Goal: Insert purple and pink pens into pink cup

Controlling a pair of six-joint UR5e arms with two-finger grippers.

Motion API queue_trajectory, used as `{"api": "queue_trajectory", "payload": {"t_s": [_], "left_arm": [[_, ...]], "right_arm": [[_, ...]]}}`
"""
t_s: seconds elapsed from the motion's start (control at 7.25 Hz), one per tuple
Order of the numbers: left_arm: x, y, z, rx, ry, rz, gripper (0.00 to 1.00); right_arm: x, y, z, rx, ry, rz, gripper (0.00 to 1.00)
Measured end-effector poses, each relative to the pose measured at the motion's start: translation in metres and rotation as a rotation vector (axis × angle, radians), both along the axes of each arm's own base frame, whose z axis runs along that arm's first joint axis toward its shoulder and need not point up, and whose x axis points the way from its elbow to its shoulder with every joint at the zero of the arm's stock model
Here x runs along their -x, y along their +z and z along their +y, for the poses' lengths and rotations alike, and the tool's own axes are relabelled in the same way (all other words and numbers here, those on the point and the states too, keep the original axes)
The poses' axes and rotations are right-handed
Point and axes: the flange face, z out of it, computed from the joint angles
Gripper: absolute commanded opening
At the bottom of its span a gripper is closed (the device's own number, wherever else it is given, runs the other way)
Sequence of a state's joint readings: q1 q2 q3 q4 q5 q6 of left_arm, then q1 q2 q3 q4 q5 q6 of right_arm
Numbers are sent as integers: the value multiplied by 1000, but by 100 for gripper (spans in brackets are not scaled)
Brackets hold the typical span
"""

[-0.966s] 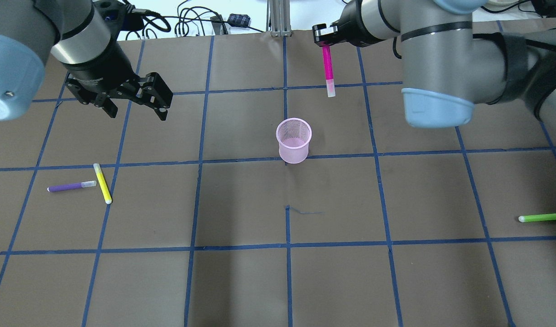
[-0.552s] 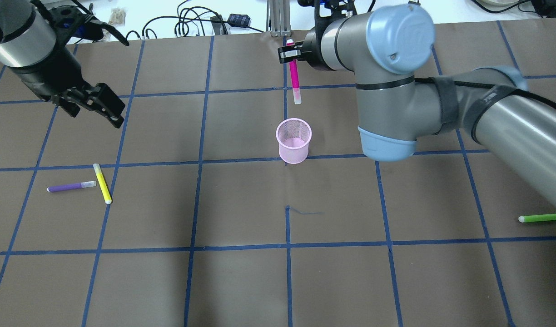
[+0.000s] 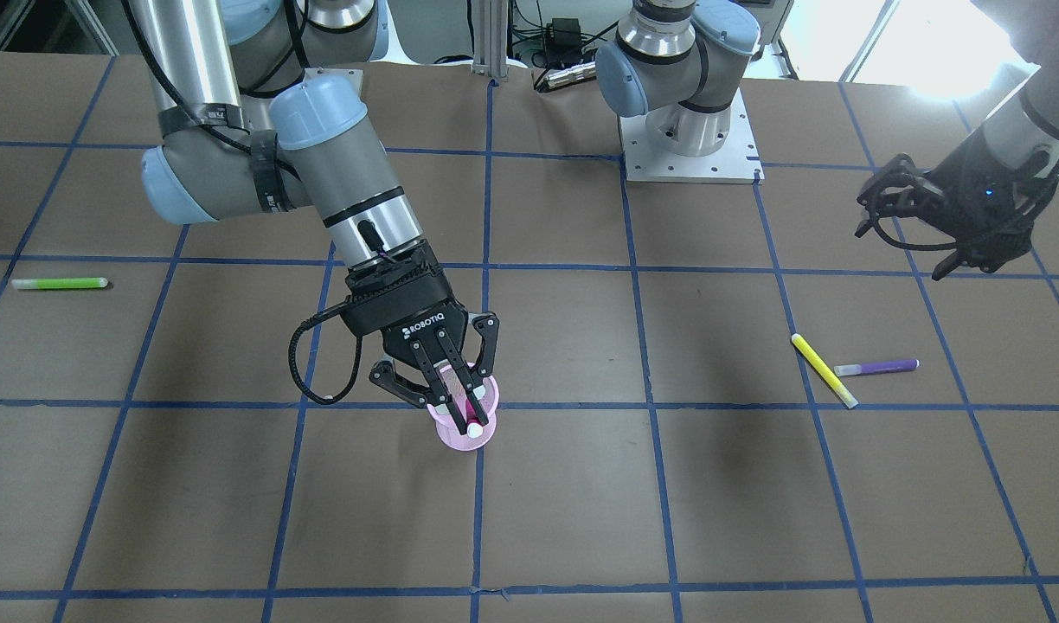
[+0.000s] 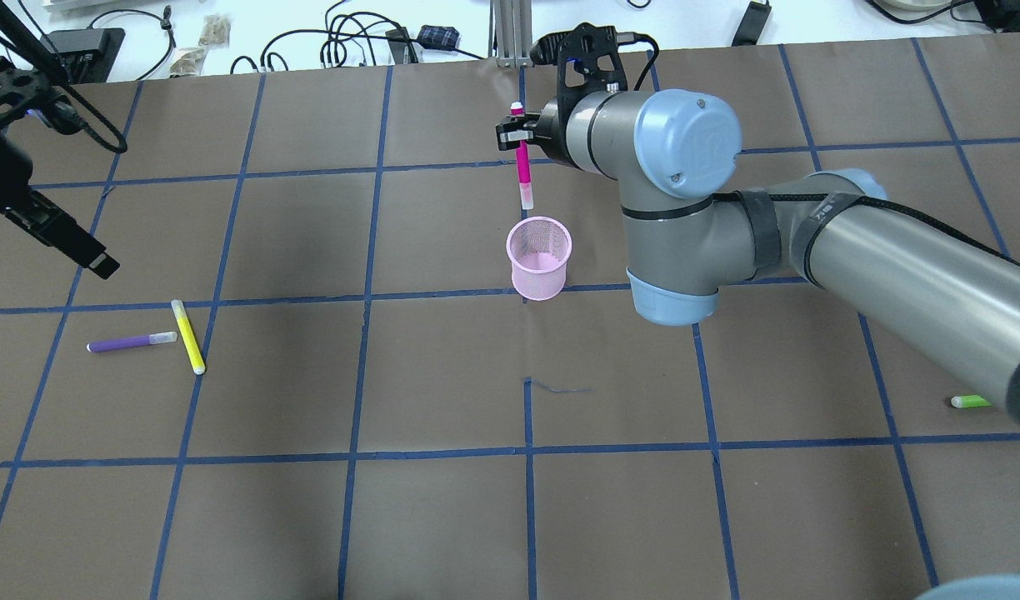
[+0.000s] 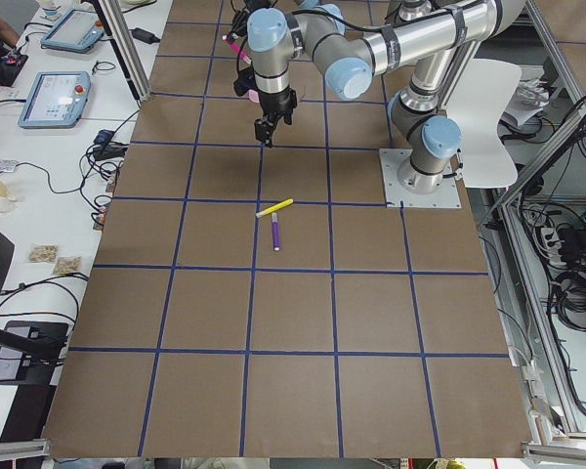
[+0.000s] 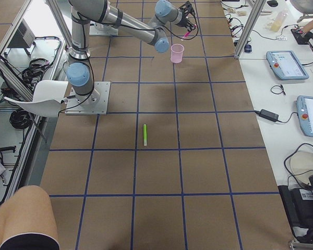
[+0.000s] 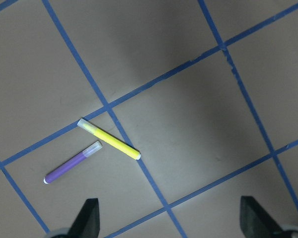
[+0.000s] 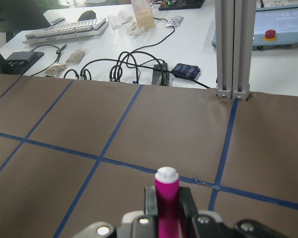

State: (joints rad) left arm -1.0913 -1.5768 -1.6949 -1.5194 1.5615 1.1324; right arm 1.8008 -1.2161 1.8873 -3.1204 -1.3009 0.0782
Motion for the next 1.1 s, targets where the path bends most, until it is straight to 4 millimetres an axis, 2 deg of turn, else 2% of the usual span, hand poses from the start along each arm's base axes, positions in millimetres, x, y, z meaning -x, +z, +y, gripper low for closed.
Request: {"api": "queue_trajectory", "payload": {"t_s": [0.28,0.41,0.55,0.83,1.1], "left_arm": [[-49,-38,8,30,-170,31,100],[-76,-60,9,63,-272,68,100],[-103,-83,8,106,-361,131,100],[-159,-130,3,169,-474,238,100],[-198,-172,2,213,-539,317,97]], "right_arm": [[4,-26,16,-5,-2,5,0],[5,-34,18,-14,-6,12,0],[5,-42,16,-25,-11,18,9],[6,-55,13,-49,-30,24,100],[8,-52,10,-50,-46,17,100]]}}
